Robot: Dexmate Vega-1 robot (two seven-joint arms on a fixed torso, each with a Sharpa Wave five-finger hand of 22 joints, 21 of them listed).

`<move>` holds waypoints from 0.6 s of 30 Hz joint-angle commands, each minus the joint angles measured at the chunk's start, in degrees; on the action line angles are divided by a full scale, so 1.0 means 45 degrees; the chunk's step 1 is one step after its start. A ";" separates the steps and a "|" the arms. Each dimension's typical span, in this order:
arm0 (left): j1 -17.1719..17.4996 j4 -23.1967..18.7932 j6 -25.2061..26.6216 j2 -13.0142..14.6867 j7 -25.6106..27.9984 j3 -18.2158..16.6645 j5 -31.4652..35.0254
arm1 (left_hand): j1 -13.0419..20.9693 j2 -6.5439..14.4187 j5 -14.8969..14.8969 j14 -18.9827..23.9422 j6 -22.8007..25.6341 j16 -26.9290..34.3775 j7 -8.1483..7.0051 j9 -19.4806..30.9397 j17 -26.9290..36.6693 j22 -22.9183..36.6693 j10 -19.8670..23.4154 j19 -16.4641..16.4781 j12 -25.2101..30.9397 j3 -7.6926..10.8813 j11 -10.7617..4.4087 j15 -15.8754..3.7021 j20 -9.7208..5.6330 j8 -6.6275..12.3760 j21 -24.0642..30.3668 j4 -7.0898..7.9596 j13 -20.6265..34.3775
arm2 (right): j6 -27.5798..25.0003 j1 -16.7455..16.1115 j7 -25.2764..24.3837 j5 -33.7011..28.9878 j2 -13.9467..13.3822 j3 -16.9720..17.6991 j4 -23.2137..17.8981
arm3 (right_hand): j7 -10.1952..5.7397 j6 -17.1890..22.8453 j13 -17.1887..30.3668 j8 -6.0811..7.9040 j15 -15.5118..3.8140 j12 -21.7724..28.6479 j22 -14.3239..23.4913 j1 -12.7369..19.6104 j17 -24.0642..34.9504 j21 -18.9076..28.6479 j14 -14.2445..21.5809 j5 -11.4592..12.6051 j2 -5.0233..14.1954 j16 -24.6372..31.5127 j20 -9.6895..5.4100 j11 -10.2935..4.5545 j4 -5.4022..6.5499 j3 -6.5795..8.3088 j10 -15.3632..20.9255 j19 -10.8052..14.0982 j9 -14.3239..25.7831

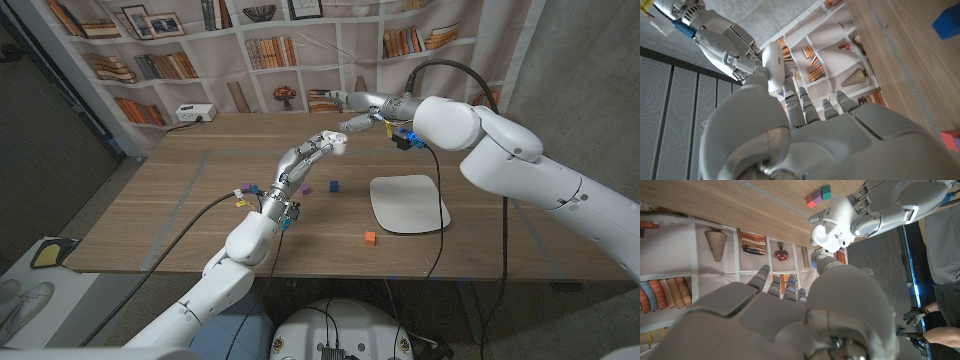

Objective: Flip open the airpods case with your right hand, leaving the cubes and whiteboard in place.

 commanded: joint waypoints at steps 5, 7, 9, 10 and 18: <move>0.0102 -0.0076 0.0081 0.0036 0.0087 -0.0068 -0.0122 | 0.0058 0.0070 0.0083 -0.0027 0.0975 0.0013 -0.0871 0.0027 0.0028 0.0032 -0.0014 0.0079 -0.0028 -0.0024 0.0050 -0.0013 0.0048 0.0114 0.0065 -0.0002 0.0039 | 0.0324 -0.0639 -0.0826 0.1493 -0.0129 0.0748 0.0097 | 0.0004 0.0217 0.0033 0.0051 -0.0107 0.0089 0.0028 -0.1292 0.0170 0.0017 -0.1215 -0.0089 0.0007 0.0146 0.0236 0.0192 0.1183 -0.0218 0.0143 -0.0091 0.0065; 0.0124 -0.0037 -0.0003 0.0028 0.0050 -0.0131 -0.0269 | 0.0060 0.0070 0.0085 -0.0022 0.0974 0.0015 -0.0877 0.0025 0.0028 0.0032 -0.0024 0.0082 -0.0033 -0.0028 0.0039 -0.0017 0.0046 0.0113 0.0066 -0.0003 0.0039 | 0.0257 -0.0717 -0.0990 0.1651 -0.0110 0.0808 0.0060 | -0.0001 0.0340 0.0032 0.0073 -0.0136 0.0102 0.0030 -0.1521 0.0201 0.0019 -0.1205 -0.0131 0.0040 0.0171 0.0230 0.0176 0.1396 -0.0230 0.0195 -0.0095 0.0062; 0.0160 -0.0017 -0.0074 0.0030 0.0057 -0.0200 -0.0347 | 0.0062 0.0070 0.0088 -0.0005 0.0974 0.0022 -0.0873 0.0023 0.0028 0.0032 -0.0015 0.0098 -0.0030 -0.0032 0.0037 -0.0036 0.0043 0.0112 0.0072 -0.0003 0.0040 | 0.0220 -0.0766 -0.1162 0.1736 -0.0112 0.0830 0.0025 | -0.0022 0.0371 0.0032 0.0066 -0.0176 0.0130 0.0034 -0.1697 0.0226 0.0018 -0.1208 -0.0171 0.0069 0.0189 0.0193 0.0161 0.1563 -0.0231 0.0282 -0.0112 0.0059; 0.0182 -0.0015 -0.0103 0.0043 0.0055 -0.0237 -0.0387 | 0.0063 0.0069 0.0089 0.0000 0.0975 0.0024 -0.0876 0.0021 0.0028 0.0032 -0.0014 0.0105 -0.0030 -0.0035 0.0030 -0.0037 0.0042 0.0111 0.0075 -0.0003 0.0041 | 0.0205 -0.0764 -0.1204 0.1793 -0.0115 0.0832 0.0019 | -0.0030 0.0393 0.0032 0.0062 -0.0205 0.0129 0.0037 -0.1810 0.0243 0.0020 -0.1211 -0.0202 0.0091 0.0201 0.0176 0.0151 0.1674 -0.0226 0.0290 -0.0116 0.0059; 0.0148 0.0229 -0.0338 0.0094 -0.0294 -0.0367 -0.0818 | 0.0070 0.0072 0.0097 0.0011 0.0965 0.0026 -0.0835 0.0013 0.0028 0.0032 0.0009 0.0119 -0.0024 -0.0051 -0.0008 -0.0043 0.0034 0.0105 0.0079 -0.0002 0.0045 | 0.0373 -0.1041 -0.1691 0.2388 -0.0225 0.1057 -0.0030 | -0.0004 0.0327 0.0042 -0.0071 -0.0276 0.0055 0.0056 -0.3144 0.0430 0.0020 -0.1380 -0.0856 0.0083 0.0274 0.0021 0.0051 0.2500 -0.0222 0.0194 -0.0292 0.0072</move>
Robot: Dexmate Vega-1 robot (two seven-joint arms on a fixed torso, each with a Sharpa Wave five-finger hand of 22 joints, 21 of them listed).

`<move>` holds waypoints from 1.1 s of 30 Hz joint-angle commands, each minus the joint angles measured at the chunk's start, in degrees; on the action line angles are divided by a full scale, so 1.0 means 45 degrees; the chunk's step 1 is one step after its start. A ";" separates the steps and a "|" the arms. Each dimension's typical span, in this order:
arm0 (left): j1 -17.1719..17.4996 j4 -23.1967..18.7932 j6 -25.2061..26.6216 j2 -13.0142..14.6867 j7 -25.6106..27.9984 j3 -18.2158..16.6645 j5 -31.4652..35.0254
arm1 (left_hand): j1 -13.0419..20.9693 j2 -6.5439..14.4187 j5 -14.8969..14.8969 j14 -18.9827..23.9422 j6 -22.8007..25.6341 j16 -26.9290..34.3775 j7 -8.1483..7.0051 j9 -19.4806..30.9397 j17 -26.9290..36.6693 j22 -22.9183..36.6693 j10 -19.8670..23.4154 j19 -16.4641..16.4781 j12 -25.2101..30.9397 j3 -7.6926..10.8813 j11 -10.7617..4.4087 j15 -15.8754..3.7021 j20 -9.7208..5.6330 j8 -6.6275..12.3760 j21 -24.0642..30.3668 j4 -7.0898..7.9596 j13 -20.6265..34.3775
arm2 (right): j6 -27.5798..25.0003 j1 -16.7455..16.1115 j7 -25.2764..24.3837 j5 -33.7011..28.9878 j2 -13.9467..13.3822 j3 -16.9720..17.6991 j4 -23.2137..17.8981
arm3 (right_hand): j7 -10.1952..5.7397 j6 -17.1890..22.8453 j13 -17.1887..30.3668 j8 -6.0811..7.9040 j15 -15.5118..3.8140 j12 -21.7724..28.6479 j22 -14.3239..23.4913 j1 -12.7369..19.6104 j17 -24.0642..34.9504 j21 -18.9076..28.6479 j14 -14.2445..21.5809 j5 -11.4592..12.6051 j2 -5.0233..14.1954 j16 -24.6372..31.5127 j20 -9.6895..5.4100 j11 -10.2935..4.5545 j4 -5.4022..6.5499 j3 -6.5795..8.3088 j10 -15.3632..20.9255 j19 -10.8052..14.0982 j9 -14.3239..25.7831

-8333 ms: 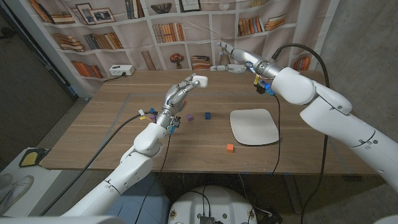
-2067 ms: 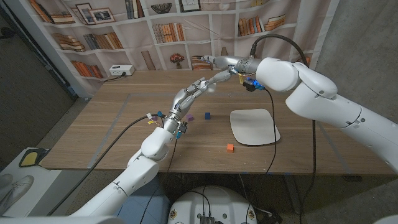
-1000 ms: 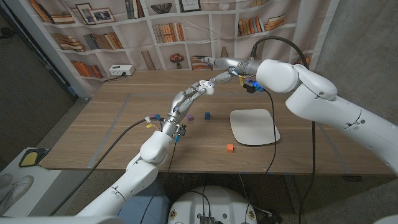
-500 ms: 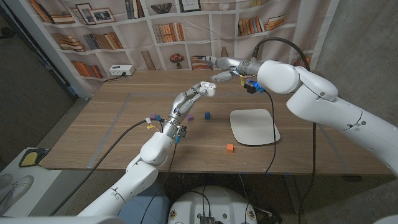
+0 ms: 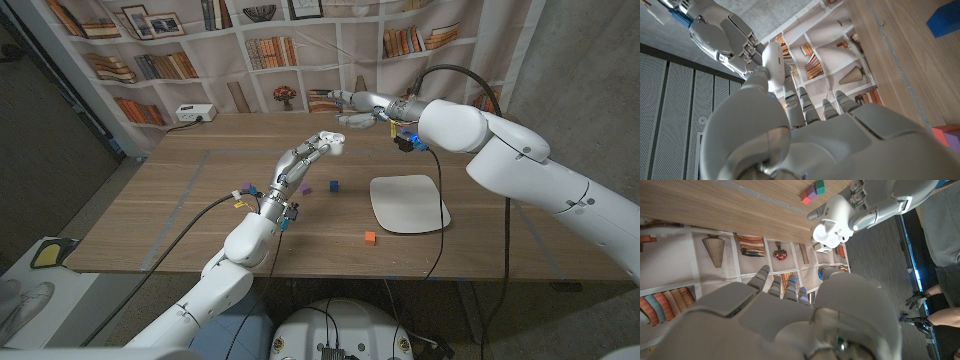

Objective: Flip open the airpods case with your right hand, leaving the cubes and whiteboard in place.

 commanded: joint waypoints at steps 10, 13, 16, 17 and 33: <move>0.0029 0.0363 -0.0497 0.0103 -0.0578 -0.0327 -0.0813 | 0.0110 0.0089 0.0058 0.0171 0.0952 0.0075 -0.0721 0.0000 0.0024 0.0033 0.0130 0.0169 0.0018 -0.0058 -0.0001 -0.0079 0.0010 0.0064 0.0096 -0.0019 0.0052 | 0.0126 -0.0922 -0.1527 0.1678 -0.0183 0.0714 -0.0174 | 0.0211 0.1285 -0.0012 0.0307 -0.0582 0.0063 0.0052 -0.2552 0.0268 0.0141 -0.1339 -0.1157 -0.0062 0.0249 -0.0584 -0.0256 0.0211 -0.0340 0.0374 0.0175 0.0067; 0.0043 0.0399 -0.0571 0.0143 -0.0654 -0.0404 -0.0919 | 0.0126 0.0091 0.0061 0.0173 0.0960 0.0069 -0.0682 -0.0004 0.0022 0.0033 0.0109 0.0173 0.0006 -0.0059 0.0052 -0.0078 0.0007 0.0066 0.0096 -0.0028 0.0052 | 0.0238 -0.1115 -0.1794 0.2029 -0.0089 0.0815 -0.0057 | 0.0355 0.1289 -0.0034 0.0259 -0.0607 0.0059 0.0048 -0.2870 0.0287 0.0166 -0.1313 -0.1233 -0.0104 0.0273 -0.0622 -0.0237 0.0211 -0.0379 0.0425 0.0284 0.0060; 0.0125 0.0389 -0.0695 0.0138 -0.0327 -0.0533 -0.0495 | 0.0134 0.0094 0.0062 0.0187 0.0954 0.0071 -0.0676 -0.0007 0.0022 0.0033 0.0107 0.0175 0.0004 -0.0061 0.0064 -0.0076 0.0013 0.0061 0.0095 -0.0031 0.0053 | 0.0428 -0.1271 -0.2051 0.2493 0.0098 0.0933 0.0212 | 0.0532 0.1211 -0.0072 0.0158 -0.0610 0.0032 0.0047 -0.3454 0.0306 0.0192 -0.1223 -0.1344 -0.0188 0.0315 -0.0685 -0.0161 0.0214 -0.0526 0.0458 0.0435 0.0051; 0.0174 0.0289 -0.0688 0.0223 -0.0115 -0.0604 -0.0101 | 0.0139 0.0099 0.0064 0.0232 0.0970 0.0086 -0.0654 -0.0009 0.0023 0.0033 0.0121 0.0177 0.0009 -0.0059 0.0058 -0.0076 0.0014 0.0067 0.0095 -0.0032 0.0054 | 0.0355 -0.1195 -0.2047 0.2524 0.0100 0.0874 0.0246 | 0.0535 0.1222 -0.0083 0.0144 -0.0674 0.0024 0.0046 -0.3620 0.0311 0.0213 -0.1162 -0.1366 -0.0193 0.0339 -0.0732 -0.0153 0.0210 -0.0565 0.0464 0.0517 0.0049; 0.0371 0.0513 -0.1203 0.0334 -0.0486 -0.0890 -0.0562 | 0.0219 0.0107 0.0065 0.0449 0.0987 0.0103 -0.0608 -0.0033 0.0020 0.0031 0.0249 0.0288 0.0039 -0.0064 0.0026 -0.0246 -0.0024 0.0058 0.0119 -0.0069 0.0062 | 0.1539 -0.1375 -0.2748 0.3275 0.0057 0.1068 0.0953 | 0.0407 0.1398 -0.0216 0.0067 -0.1132 -0.0088 0.0007 -0.4671 0.0302 0.0191 -0.0945 -0.1404 -0.0208 0.0380 -0.1321 -0.0224 0.0112 -0.0731 0.0399 0.0854 0.0019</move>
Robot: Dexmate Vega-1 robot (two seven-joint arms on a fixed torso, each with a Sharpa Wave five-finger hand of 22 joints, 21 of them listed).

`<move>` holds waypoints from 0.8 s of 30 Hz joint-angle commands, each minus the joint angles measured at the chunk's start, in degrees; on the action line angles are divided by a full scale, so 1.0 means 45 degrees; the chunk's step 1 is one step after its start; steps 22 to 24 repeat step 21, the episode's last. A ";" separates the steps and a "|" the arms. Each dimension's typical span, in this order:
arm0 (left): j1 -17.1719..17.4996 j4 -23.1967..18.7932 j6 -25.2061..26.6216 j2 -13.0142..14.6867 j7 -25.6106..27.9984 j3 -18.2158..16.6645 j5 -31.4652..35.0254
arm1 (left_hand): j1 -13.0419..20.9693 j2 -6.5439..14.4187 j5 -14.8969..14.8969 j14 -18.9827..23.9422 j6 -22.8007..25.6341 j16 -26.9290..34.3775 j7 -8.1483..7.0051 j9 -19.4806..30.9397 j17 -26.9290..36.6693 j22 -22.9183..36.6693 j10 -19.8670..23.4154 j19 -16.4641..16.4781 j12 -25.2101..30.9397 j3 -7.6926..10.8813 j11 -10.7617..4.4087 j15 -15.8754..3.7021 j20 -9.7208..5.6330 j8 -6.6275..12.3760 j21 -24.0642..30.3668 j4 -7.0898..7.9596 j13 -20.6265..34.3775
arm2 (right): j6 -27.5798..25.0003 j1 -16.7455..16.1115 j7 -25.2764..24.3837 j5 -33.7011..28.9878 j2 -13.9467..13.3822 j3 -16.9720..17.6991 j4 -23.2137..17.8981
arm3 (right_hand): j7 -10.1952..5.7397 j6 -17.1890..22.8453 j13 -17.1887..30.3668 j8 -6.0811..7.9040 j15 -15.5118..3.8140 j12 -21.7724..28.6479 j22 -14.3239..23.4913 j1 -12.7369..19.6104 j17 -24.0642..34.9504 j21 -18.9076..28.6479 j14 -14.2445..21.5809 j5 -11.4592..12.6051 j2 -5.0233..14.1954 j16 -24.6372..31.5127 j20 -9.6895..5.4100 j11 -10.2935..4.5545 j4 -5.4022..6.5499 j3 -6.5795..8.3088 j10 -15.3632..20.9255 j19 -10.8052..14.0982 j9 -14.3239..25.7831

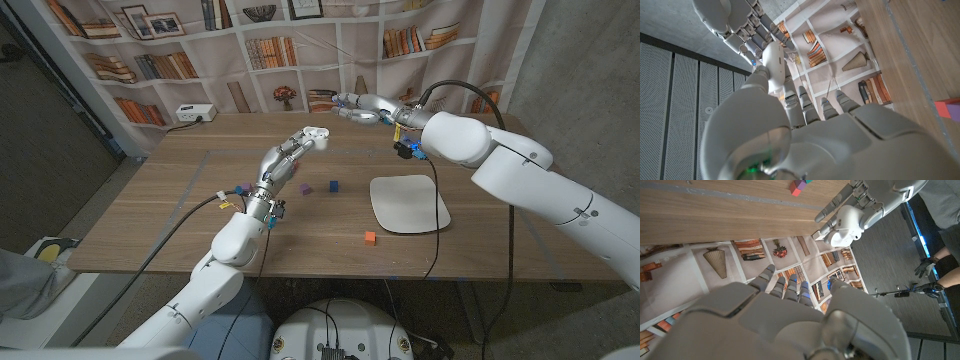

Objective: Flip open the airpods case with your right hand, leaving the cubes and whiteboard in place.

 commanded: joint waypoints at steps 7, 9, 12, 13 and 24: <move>0.0093 0.0296 -0.0280 0.0101 -0.0296 -0.0265 -0.0383 | 0.0025 0.0100 0.0082 0.0121 0.0789 0.0029 -0.0818 0.0023 0.0035 0.0031 -0.0046 0.0096 0.0008 -0.0028 -0.0021 -0.0142 0.0069 0.0055 0.0106 0.0019 0.0064 | 0.1199 -0.0075 -0.0461 0.0993 0.0082 0.0153 0.1109 | 0.0013 0.0044 -0.0012 -0.0062 -0.0080 -0.0035 0.0037 -0.0506 0.0050 0.0007 -0.0938 -0.0010 0.0063 0.0019 -0.0111 0.0149 0.0025 -0.0128 0.0019 0.0064 -0.0016; 0.0063 0.0339 -0.0307 0.0051 -0.0280 -0.0263 -0.0371 | 0.0012 0.0100 0.0079 0.0318 0.0797 0.0087 -0.0822 0.0018 0.0043 0.0030 -0.0037 0.0096 0.0012 -0.0038 -0.0023 -0.0228 0.0072 0.0057 0.0101 0.0035 0.0064 | 0.1232 0.0020 -0.0364 0.1040 0.0055 0.0116 0.1225 | 0.0045 -0.0132 -0.0022 -0.0144 -0.0023 -0.0037 0.0035 -0.0583 0.0046 -0.0009 -0.0942 0.0000 0.0091 0.0009 -0.0100 0.0175 -0.0009 -0.0099 0.0026 0.0066 -0.0017; 0.0023 0.0361 -0.0319 0.0021 -0.0286 -0.0271 -0.0381 | 0.0007 0.0097 0.0078 0.0349 0.0791 0.0089 -0.0829 0.0017 0.0044 0.0030 -0.0038 0.0107 0.0013 -0.0044 -0.0017 -0.0235 0.0071 0.0054 0.0104 0.0040 0.0064 | 0.1232 0.0011 -0.0442 0.1064 0.0017 0.0155 0.1273 | 0.0063 -0.0249 -0.0032 -0.0197 0.0075 -0.0038 0.0032 -0.0629 0.0018 -0.0045 -0.0971 0.0009 0.0076 -0.0024 -0.0054 0.0277 -0.0090 -0.0062 0.0035 0.0021 -0.0019; -0.0055 0.0444 -0.0349 0.0027 -0.0458 -0.0248 -0.0528 | 0.0004 0.0097 0.0077 0.0353 0.0782 0.0085 -0.0836 0.0016 0.0044 0.0030 -0.0033 0.0111 0.0015 -0.0046 -0.0022 -0.0244 0.0065 0.0050 0.0105 0.0043 0.0064 | 0.1213 -0.0020 -0.0514 0.1093 0.0014 0.0205 0.1294 | 0.0069 -0.0266 -0.0034 -0.0204 0.0094 -0.0043 0.0032 -0.0638 0.0012 -0.0049 -0.0978 0.0011 0.0072 -0.0032 -0.0052 0.0278 -0.0104 -0.0055 0.0024 0.0019 -0.0019; -0.0239 0.0638 -0.0264 -0.0009 -0.0649 -0.0188 -0.0689 | -0.0011 0.0101 0.0071 0.0376 0.0805 0.0064 -0.0834 0.0010 0.0048 0.0031 -0.0045 0.0108 0.0011 -0.0056 -0.0028 -0.0242 0.0069 0.0058 0.0098 0.0060 0.0064 | 0.0983 0.0092 -0.0628 0.1149 0.0081 0.0091 0.1446 | 0.0071 -0.0182 -0.0048 -0.0178 0.0131 0.0003 0.0028 -0.0664 -0.0056 -0.0046 -0.0923 0.0013 0.0001 -0.0059 0.0004 0.0314 -0.0235 -0.0019 0.0162 0.0091 -0.0021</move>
